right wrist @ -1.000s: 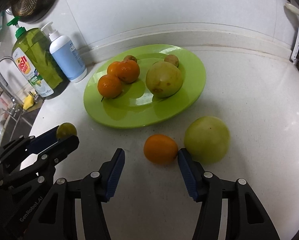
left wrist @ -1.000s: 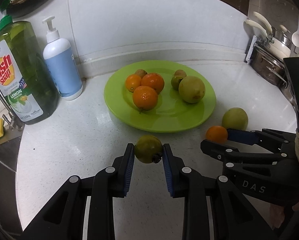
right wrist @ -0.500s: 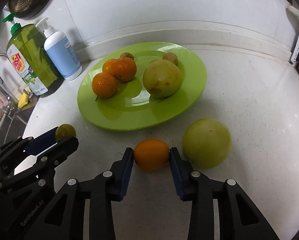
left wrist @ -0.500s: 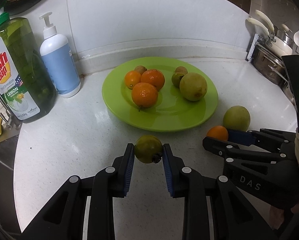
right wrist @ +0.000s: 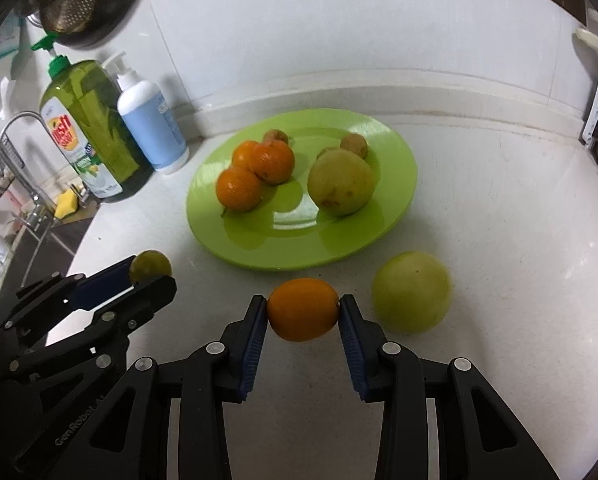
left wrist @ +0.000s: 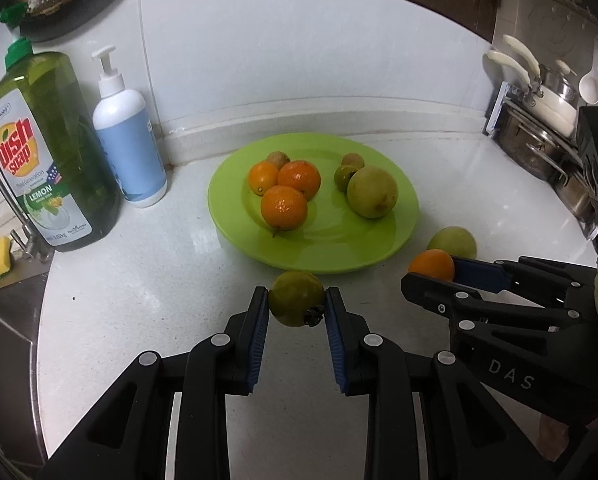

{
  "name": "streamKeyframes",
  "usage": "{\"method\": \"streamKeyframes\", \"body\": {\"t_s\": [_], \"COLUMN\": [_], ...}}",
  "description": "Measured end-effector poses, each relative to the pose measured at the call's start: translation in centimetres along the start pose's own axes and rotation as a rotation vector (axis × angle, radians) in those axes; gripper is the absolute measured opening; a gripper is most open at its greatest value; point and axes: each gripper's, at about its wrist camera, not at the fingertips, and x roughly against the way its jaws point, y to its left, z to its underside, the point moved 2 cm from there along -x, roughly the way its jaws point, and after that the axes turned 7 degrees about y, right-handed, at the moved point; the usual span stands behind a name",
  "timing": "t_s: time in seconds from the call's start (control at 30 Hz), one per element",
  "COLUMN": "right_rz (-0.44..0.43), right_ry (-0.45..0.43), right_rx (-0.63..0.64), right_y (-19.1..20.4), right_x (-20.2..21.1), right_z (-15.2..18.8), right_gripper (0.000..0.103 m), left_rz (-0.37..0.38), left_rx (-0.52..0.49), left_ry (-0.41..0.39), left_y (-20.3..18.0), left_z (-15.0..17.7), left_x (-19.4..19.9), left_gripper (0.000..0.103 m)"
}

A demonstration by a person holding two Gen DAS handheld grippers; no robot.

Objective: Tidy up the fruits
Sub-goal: 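Carry the orange with the right tool while the left tool carries its fruit over the plate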

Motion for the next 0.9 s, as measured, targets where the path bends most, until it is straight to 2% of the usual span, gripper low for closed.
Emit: {"method": "streamKeyframes", "body": {"t_s": [0.4,0.7,0.9], "right_rz": [-0.01,0.027,0.043], "right_ry": [-0.104,-0.151,-0.151], "right_rx": [0.036,0.058,0.071], "right_y": [0.6,-0.4,-1.1], "right_x": [4.7,5.2,4.3], "right_z": [-1.4,-4.4,-7.2], "right_gripper": [0.038,0.038,0.038], "left_rz": [0.024,0.025,0.032], "left_rx": [-0.024,-0.058,-0.078], "left_ry": [-0.072,-0.114,-0.119], "left_y": [-1.1,-1.2,-1.2], "left_z": [-1.9,-5.7,-9.1], "left_x": [2.8,2.4,0.9], "left_gripper": [0.028,0.028,0.028]}}
